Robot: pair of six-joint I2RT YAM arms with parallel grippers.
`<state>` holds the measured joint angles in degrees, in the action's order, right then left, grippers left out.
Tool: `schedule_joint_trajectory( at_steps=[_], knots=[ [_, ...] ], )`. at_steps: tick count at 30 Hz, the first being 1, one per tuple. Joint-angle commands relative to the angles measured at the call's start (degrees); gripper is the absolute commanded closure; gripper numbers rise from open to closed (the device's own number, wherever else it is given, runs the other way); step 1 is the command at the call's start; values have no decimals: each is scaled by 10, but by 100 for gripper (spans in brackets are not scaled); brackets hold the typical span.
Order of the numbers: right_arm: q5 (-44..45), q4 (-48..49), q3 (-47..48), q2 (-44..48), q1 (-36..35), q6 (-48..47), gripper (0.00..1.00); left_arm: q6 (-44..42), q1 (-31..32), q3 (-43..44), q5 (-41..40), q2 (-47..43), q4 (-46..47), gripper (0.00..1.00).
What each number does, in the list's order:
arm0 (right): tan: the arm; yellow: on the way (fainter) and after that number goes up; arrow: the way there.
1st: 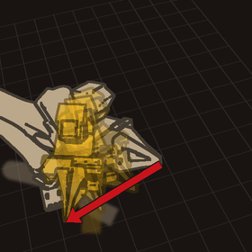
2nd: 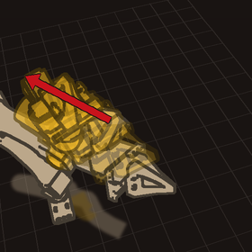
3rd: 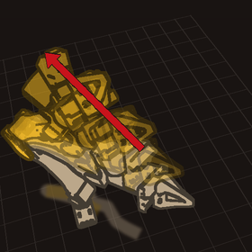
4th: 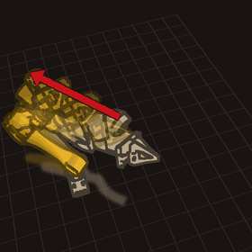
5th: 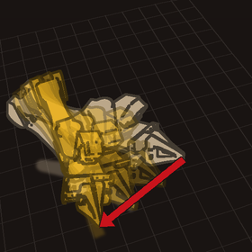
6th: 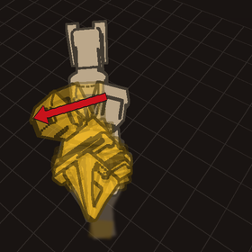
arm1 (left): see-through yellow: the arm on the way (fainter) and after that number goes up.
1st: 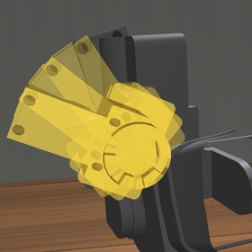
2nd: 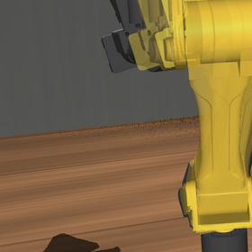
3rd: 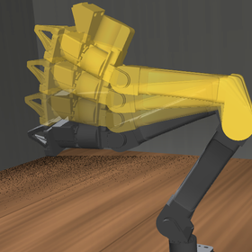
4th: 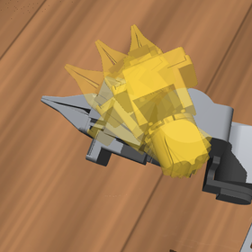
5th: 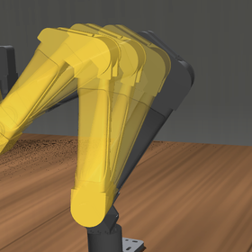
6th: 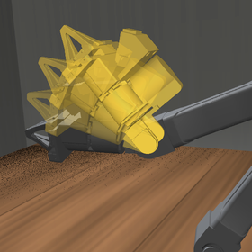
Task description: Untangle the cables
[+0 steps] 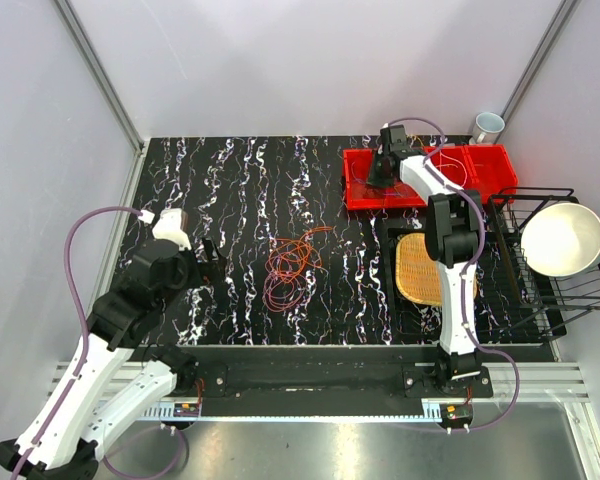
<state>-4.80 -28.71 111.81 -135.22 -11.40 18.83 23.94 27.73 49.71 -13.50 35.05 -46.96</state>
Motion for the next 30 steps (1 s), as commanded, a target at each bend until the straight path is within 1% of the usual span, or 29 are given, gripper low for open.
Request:
schedule_joint_trajectory(
  at_steps=[1,3,4,5,6,7,10,13,15,16,18,19,20,21,22,23,24,26,28,29,30],
  knots=[
    [-13,38,19,86,-3,0,87,-8,-4,-5,14,-1,28,1],
    [-16,31,43,95,-3,0,78,-9,-6,-4,15,0,28,1],
    [-20,20,53,100,-3,0,66,-9,-5,-4,15,1,28,1],
    [-21,13,64,101,-3,-2,61,-8,-5,-4,15,2,28,1],
    [-22,-5,88,104,-2,-2,57,-9,-6,-4,15,4,28,1],
    [-24,-13,98,108,-2,-3,50,-9,-6,-5,16,7,28,1],
    [-21,-39,116,142,-3,-5,40,-8,-5,-4,16,15,27,1],
    [-21,-45,97,189,-3,-12,33,0,-5,-1,11,31,23,1],
    [-16,-57,75,214,-3,-15,30,8,-6,6,0,49,13,1],
    [-14,-61,62,243,-3,-15,30,14,-5,6,-1,55,15,1],
    [-6,-57,3,280,-2,-9,28,33,-5,-1,5,77,27,1],
    [-6,-51,-22,319,-2,1,27,40,-3,-5,11,85,44,1],
    [-8,-33,-80,341,-3,8,27,55,0,-14,27,94,53,1],
    [-17,-22,-111,362,-3,14,27,63,3,-19,33,114,63,1],
    [-21,-12,-140,404,-3,27,26,70,16,-22,36,124,81,1],
    [-27,7,-196,424,-3,32,26,81,26,-27,33,134,89,1],
    [-39,12,-220,459,-3,38,26,86,36,-26,28,156,95,1],
    [-47,23,-283,489,-4,52,26,94,63,-23,16,191,112,1],
    [-61,33,-320,529,-6,63,26,101,80,-20,13,215,133,2],
    [-64,41,-352,540,-6,67,26,102,86,-17,13,239,140,4],
    [-72,44,-366,561,-7,69,26,102,91,-15,12,252,148,6]
  ],
)
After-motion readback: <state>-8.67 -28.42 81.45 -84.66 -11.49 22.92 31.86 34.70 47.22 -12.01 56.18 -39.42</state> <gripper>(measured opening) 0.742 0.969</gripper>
